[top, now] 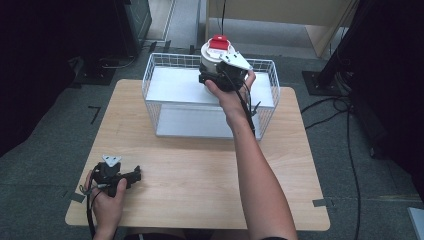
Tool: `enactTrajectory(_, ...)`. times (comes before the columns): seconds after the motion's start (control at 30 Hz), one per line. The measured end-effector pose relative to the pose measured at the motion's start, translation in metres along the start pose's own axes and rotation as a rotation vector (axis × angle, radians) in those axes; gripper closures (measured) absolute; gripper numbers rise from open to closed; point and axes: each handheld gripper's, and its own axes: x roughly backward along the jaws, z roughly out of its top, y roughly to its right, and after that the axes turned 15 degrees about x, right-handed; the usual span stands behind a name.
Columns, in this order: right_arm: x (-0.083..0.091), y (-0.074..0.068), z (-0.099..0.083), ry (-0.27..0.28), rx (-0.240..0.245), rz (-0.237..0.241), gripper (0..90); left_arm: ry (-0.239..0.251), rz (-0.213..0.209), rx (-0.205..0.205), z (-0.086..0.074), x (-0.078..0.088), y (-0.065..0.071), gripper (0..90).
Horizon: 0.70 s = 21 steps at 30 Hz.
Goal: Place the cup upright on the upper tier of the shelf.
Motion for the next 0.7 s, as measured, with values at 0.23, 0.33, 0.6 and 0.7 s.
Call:
enactTrajectory(0.23, -0.001, 0.001, 0.0, -0.005, -0.01, 0.02, 5.9, 0.001, 0.002, 0.005, 0.0, 0.0, 0.0, 0.0)
enactTrajectory(0.33, 0.0, 0.001, -0.002, -0.008, -0.01, 0.02, 5.9, 0.001, 0.002, 0.004, 0.0, 0.0, 0.0, 0.0)
enactTrajectory(0.6, 0.009, 0.0, -0.009, -0.007, 0.009, 0.022, 5.9, 0.002, 0.002, 0.004, 0.0, 0.0, 0.0, 0.0)
enactTrajectory(0.7, 0.014, 0.0, -0.013, -0.002, 0.017, 0.026, 5.9, 0.001, 0.002, 0.004, 0.0, 0.0, 0.0, 0.0)
